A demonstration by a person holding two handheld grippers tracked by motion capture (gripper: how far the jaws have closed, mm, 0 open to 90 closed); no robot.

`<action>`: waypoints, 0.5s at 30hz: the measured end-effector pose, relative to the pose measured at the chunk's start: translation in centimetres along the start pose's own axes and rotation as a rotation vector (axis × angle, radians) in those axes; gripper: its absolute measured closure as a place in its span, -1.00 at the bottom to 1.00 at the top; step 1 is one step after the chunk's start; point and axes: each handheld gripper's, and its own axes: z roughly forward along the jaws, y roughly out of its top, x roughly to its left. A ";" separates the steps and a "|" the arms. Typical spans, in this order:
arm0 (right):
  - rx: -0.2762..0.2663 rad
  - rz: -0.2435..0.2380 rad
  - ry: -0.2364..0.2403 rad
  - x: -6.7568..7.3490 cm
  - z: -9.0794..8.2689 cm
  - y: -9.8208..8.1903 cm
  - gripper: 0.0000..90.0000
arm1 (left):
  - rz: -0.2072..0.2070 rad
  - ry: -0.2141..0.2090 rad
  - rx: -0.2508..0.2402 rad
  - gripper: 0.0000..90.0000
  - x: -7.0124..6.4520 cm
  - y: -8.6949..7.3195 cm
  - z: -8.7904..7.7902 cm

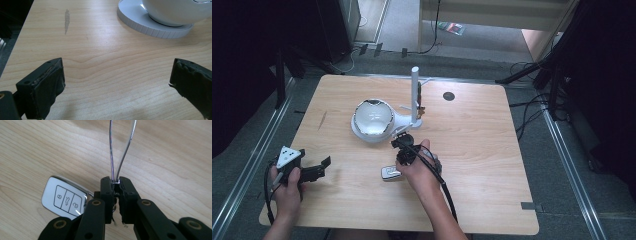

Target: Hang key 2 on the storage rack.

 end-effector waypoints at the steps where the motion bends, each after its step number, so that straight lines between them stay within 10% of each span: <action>1: -0.011 0.002 -0.005 0.1 -0.4 -0.1 0.86 | 0.000 0.000 0.000 -1.00 0.0 0.0 0.0; 15: -0.234 -0.021 -0.035 0.6 -4.6 -1.7 0.86 | -0.003 -0.001 -0.002 -1.00 0.0 0.0 0.0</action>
